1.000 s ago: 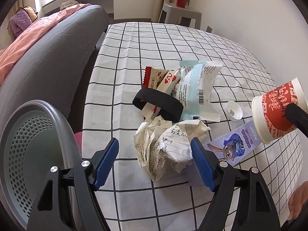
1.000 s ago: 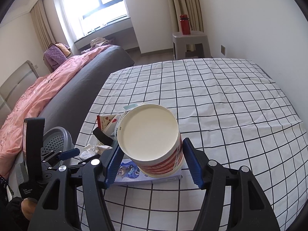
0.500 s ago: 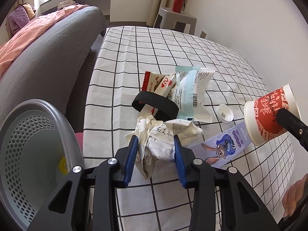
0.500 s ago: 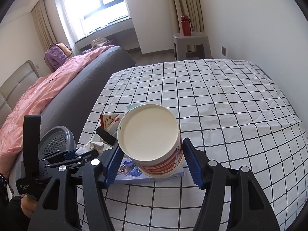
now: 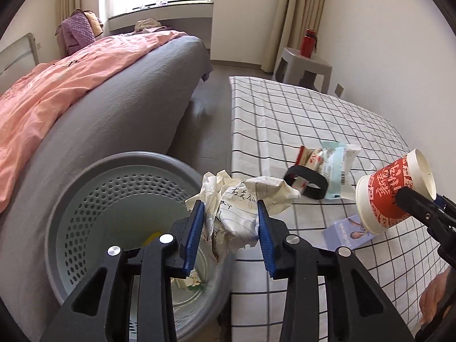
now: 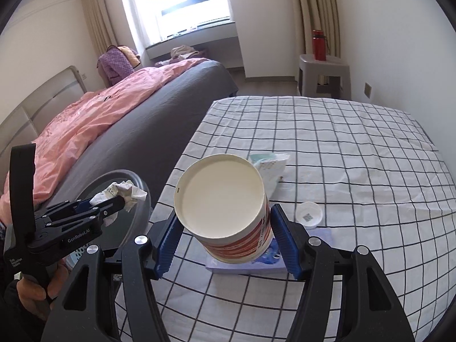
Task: Collect trash
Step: 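Carry the tissue and cup over the wastebasket and open both grippers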
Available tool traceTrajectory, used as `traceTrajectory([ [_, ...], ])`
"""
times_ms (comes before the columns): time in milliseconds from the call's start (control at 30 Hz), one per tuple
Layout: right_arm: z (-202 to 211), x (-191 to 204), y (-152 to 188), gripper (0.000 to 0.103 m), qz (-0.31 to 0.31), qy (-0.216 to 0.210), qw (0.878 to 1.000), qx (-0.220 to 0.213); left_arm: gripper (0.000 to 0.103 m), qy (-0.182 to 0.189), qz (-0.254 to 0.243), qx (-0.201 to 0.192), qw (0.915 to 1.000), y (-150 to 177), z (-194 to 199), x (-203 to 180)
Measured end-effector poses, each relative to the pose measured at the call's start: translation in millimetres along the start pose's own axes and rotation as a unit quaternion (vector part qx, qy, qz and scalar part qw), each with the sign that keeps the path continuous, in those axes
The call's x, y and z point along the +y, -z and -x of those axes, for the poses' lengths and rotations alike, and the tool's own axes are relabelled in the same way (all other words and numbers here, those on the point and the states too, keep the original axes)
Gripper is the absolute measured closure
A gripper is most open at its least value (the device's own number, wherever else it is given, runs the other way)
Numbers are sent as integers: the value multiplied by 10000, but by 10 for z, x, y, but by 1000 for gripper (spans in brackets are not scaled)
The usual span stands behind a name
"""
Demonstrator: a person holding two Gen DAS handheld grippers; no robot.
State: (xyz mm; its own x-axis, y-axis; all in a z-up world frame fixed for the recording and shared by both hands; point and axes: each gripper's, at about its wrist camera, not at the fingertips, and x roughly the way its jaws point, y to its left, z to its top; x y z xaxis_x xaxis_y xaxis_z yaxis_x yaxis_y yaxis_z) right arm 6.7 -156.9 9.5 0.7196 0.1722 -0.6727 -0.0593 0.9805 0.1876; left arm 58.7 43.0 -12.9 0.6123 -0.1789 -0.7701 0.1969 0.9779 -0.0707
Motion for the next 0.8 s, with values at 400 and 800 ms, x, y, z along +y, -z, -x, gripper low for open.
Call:
traceTrajectory([
  [400, -606, 1110, -97, 43, 960, -1261, 9862, 482, 67, -994, 770, 92, 9920, 249, 38, 952],
  [800, -1012, 1553, -1, 43, 1302, -1612, 9740, 921, 66, -1331, 995, 175, 9859, 307, -45, 1291],
])
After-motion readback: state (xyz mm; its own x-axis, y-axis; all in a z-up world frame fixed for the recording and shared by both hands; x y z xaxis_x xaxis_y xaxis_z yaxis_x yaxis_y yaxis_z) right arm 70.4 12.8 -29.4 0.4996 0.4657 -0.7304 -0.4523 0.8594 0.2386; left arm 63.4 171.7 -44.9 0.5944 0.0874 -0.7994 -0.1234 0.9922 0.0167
